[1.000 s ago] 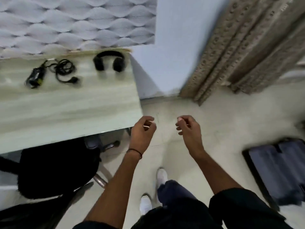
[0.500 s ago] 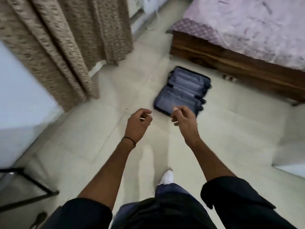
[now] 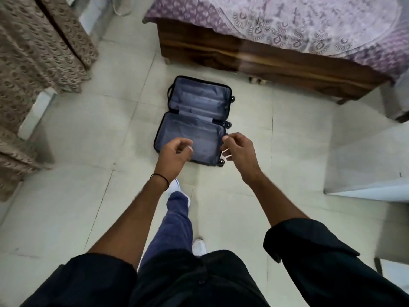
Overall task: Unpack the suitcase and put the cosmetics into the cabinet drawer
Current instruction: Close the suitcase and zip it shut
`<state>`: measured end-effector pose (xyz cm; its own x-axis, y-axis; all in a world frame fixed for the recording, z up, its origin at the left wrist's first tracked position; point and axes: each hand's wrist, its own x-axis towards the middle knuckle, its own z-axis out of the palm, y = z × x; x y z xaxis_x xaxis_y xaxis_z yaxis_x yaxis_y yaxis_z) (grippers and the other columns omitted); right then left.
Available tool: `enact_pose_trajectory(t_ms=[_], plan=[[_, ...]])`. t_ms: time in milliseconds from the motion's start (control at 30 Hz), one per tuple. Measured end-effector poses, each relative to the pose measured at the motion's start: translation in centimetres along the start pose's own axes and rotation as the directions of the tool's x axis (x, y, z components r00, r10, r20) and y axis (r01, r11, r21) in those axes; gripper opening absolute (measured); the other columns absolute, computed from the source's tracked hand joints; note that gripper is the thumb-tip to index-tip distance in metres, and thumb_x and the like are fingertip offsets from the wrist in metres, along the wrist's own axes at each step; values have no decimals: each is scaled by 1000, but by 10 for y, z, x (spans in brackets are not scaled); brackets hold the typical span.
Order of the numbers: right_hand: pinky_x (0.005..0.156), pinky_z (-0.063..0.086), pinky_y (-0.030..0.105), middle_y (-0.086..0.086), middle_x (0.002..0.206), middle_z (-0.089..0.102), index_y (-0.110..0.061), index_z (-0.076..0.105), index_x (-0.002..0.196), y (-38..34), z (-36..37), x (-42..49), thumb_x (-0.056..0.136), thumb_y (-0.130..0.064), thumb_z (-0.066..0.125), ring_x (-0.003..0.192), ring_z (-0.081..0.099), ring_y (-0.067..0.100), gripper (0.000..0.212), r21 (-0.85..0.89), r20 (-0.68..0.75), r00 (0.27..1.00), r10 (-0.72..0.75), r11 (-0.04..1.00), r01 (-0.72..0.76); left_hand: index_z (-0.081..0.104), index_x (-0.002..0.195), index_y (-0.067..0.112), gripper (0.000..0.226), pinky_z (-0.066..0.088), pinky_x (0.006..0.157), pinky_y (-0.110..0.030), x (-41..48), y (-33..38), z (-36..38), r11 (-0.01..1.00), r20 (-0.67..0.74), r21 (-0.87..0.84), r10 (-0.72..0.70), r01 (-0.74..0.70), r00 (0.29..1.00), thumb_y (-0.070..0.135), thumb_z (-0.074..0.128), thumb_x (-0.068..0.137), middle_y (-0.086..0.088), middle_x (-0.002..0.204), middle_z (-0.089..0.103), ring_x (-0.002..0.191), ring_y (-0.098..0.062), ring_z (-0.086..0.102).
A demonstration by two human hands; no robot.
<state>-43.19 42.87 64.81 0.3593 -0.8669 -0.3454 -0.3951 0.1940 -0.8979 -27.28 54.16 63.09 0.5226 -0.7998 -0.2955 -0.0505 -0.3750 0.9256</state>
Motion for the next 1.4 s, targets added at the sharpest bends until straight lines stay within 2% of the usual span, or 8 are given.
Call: enact_pose_trajectory(t_ms=[233, 567, 733, 933, 1167, 1233, 1333, 1400], plan=[[56, 47, 15, 9, 84, 69, -7, 65, 94, -41, 32, 158, 99, -19, 55, 70, 62, 13, 15, -81, 26, 996, 87, 993, -85, 64, 101, 9, 12, 53, 75, -35, 168, 9, -2, 989, -17, -80, -123, 122, 992, 4, 57, 92, -15, 91, 67, 79, -21, 60], [60, 47, 27, 5, 80, 67, -4, 65, 100, -112, 53, 323, 96, -19, 55, 69, 60, 16, 18, -227, 71, 986, 153, 965, -134, 60, 89, 20, 12, 51, 71, -24, 337, 49, -18, 980, 17, -84, -180, 181, 984, 9, 57, 94, 4, 80, 64, 74, -15, 58], [60, 48, 26, 4, 79, 66, -6, 65, 97, -115, 58, 423, 95, -16, 54, 66, 59, 15, 15, -326, 154, 972, 179, 938, -121, 59, 83, 31, 16, 54, 80, -37, 415, 45, -5, 959, -45, -111, -266, 260, 963, 18, 59, 93, -3, 88, 68, 80, -21, 63], [66, 50, 33, 5, 84, 67, -13, 64, 95, -59, 58, 579, 94, -23, 56, 71, 60, 15, 13, -469, 340, 919, 199, 883, -17, 62, 86, 24, 7, 57, 81, -43, 517, 1, 65, 909, -127, -170, -403, 380, 906, 21, 60, 92, -12, 91, 70, 82, -27, 65], [78, 49, 34, 7, 95, 66, -10, 64, 101, 77, 62, 789, 95, -20, 55, 88, 63, 25, 15, -623, 469, 830, 302, 779, 68, 64, 99, 18, 11, 47, 61, -24, 662, -99, 177, 647, -262, -564, -729, 513, 632, 20, 53, 96, -5, 91, 69, 77, -17, 64], [79, 44, 23, 5, 101, 62, -7, 63, 112, 124, 66, 849, 99, -18, 55, 93, 57, 21, 19, -652, 500, 813, 299, 748, 127, 63, 100, 15, 12, 44, 59, -23, 702, -143, 217, 594, -246, -607, -772, 527, 586, 19, 53, 96, -5, 92, 68, 79, -18, 62], [58, 37, 6, -3, 89, 56, -11, 57, 106, 188, 76, 926, 97, -18, 58, 77, 52, 13, 10, -684, 523, 805, 281, 702, 200, 65, 101, 15, 10, 44, 58, -16, 742, -215, 261, 586, -286, -585, -795, 560, 535, 19, 60, 92, -3, 93, 66, 81, -17, 61], [61, 39, 22, 1, 77, 47, -13, 47, 85, 229, 88, 969, 93, -17, 58, 63, 43, 15, 14, -710, 543, 807, 233, 641, 292, 66, 108, 11, 29, 45, 71, -19, 763, -267, 281, 609, -448, -486, -789, 627, 420, 25, 68, 83, -10, 109, 63, 92, -24, 60]])
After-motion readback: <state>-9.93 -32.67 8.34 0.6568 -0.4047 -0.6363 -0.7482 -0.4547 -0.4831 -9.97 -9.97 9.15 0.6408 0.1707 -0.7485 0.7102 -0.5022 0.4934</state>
